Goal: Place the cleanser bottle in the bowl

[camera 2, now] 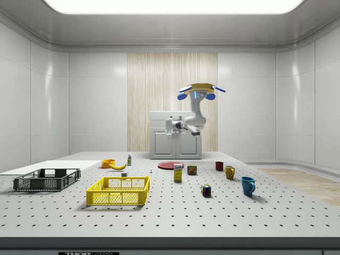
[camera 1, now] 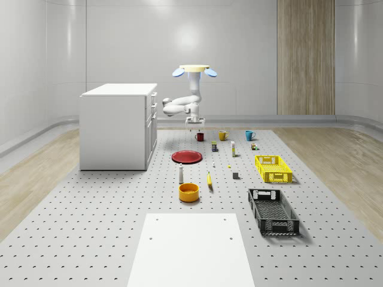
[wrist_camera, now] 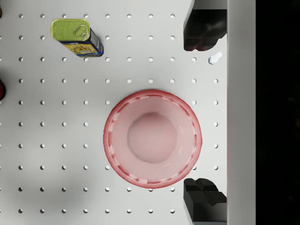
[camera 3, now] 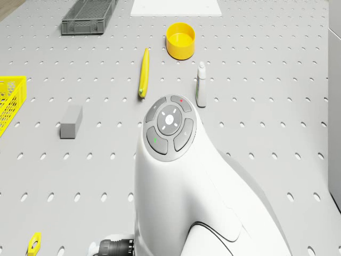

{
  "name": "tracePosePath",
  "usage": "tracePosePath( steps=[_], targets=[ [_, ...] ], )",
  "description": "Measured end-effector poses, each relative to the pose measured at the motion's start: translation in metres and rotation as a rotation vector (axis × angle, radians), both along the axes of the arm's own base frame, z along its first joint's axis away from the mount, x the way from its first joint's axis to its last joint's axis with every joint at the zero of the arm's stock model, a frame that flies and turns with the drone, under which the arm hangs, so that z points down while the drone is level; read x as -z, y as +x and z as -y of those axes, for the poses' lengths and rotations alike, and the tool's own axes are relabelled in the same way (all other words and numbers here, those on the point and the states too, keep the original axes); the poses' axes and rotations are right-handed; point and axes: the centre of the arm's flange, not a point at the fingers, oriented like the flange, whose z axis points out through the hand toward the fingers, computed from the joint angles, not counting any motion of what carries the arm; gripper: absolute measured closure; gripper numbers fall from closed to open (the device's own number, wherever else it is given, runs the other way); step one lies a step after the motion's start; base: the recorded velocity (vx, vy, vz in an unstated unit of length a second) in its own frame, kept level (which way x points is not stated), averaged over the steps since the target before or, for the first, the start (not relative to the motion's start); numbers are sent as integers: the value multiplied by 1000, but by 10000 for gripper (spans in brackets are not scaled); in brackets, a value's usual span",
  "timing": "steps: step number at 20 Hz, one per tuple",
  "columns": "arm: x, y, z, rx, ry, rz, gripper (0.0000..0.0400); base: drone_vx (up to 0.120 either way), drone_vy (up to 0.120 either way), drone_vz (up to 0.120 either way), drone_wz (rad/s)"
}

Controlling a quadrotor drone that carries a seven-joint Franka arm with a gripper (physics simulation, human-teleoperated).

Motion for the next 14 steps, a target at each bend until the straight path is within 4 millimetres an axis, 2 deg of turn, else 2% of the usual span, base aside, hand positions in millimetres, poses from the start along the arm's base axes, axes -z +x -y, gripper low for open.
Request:
tracePosePath(
  steps=[5,7,9,14],
  targets=[
    [0,0,0,0,0,0,0,120,0,0,0],
    [0,0,0,0,0,0,0,120,-100,0,0],
    [0,0,0,0,0,0,0,120,0,0,0],
    [0,0,0,0,0,0,0,120,0,-112,0]
  ],
)
